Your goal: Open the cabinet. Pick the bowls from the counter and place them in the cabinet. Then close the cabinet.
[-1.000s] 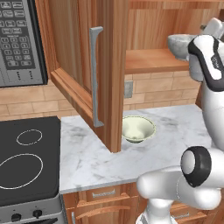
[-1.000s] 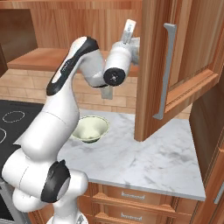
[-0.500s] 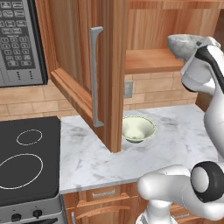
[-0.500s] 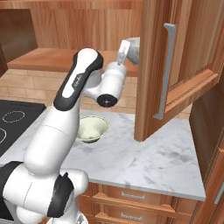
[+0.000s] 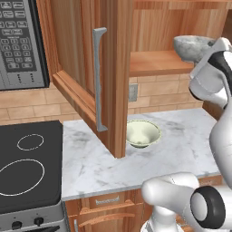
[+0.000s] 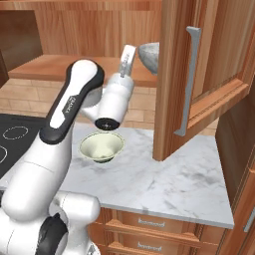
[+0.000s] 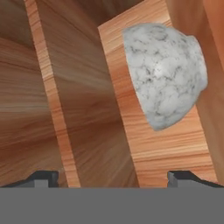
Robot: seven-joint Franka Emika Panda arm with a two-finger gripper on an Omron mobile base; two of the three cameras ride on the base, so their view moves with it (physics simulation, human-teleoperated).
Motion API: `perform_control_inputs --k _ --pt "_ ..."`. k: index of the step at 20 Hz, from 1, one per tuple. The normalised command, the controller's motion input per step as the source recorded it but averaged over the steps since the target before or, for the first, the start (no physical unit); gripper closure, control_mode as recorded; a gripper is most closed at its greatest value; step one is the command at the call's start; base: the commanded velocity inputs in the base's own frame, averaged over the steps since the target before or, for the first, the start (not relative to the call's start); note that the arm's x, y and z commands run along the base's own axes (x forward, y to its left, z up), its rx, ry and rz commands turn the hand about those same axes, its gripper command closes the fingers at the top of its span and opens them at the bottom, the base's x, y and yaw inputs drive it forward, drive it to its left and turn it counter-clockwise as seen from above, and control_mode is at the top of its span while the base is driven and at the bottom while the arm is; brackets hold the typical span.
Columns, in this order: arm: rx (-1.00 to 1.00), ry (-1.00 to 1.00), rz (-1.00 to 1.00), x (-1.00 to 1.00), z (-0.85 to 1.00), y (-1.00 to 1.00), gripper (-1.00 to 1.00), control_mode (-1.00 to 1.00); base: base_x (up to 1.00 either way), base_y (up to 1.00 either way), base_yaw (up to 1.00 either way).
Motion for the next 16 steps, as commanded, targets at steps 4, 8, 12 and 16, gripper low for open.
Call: perform_control_inputs --k 4,8,12,16 --pt "-0.07 0.21 0.0 -0.84 0.71 0.0 -1.0 -1.0 0.0 0.0 0.0" --pt "-0.06 0.49 0.0 -0.67 0.72 -0.01 -1.0 -1.0 0.0 0.0 0.0" --pt "-0.08 0.6 0.0 -0.57 0.88 -0.04 -1.0 -1.0 0.0 0.0 0.0" --pt "-0.07 0.58 0.0 -0.58 0.96 -0.12 -1.0 -1.0 0.0 0.0 0.0"
